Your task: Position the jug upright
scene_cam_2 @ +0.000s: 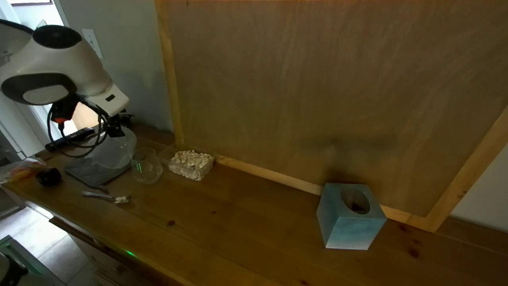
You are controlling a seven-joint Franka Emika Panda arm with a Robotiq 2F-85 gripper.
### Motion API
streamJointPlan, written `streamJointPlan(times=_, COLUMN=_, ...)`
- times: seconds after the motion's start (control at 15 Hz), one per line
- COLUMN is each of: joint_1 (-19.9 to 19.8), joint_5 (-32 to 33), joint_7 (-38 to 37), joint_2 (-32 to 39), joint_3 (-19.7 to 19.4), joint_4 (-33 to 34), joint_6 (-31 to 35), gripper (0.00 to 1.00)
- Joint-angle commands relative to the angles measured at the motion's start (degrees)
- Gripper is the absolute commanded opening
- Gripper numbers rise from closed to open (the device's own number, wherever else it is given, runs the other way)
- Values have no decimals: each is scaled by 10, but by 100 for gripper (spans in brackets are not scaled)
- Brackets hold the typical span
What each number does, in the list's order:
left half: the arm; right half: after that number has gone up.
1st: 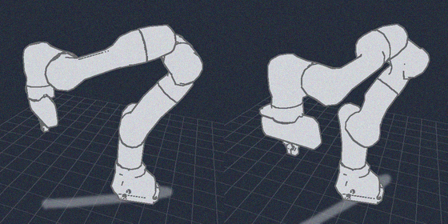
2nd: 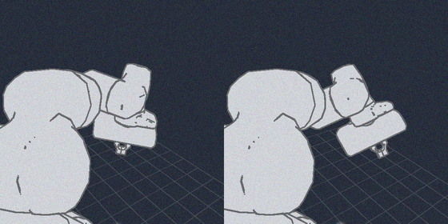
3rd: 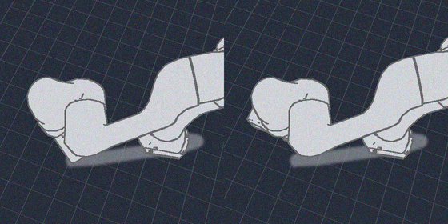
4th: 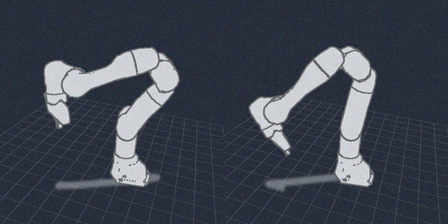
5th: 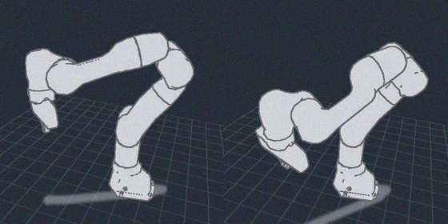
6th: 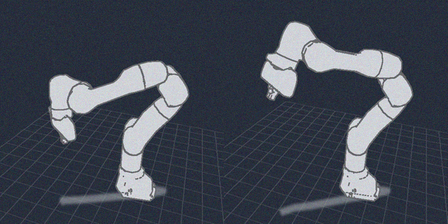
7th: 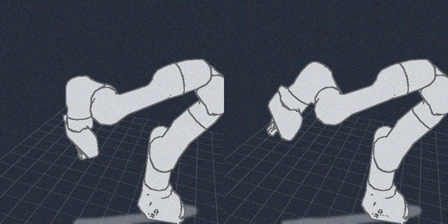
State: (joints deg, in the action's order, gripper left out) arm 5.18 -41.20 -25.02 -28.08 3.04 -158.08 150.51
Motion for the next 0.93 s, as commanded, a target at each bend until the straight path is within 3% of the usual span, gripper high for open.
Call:
streamJointPlan(times=0.0, joint_1=35, joint_5=-115, joint_7=41, joint_2=12, joint_3=-23, joint_4=0, joint_6=45, gripper=100)
streamJointPlan(times=0.13, joint_1=32, joint_5=-146, joint_7=62, joint_2=16, joint_3=-21, joint_4=0, joint_6=33, gripper=100)
streamJointPlan(times=0.27, joint_1=13, joint_5=-128, joint_7=57, joint_2=20, joint_3=-11, joint_4=0, joint_6=5, gripper=100)
streamJointPlan(times=0.6, joint_1=-40, joint_5=-15, joint_7=9, joint_2=26, joint_3=17, joint_4=-1, joint_6=-56, gripper=100)
streamJointPlan(times=0.87, joint_1=-50, joint_5=40, joint_7=-8, joint_2=14, joint_3=17, joint_4=1, joint_6=-90, gripper=100)
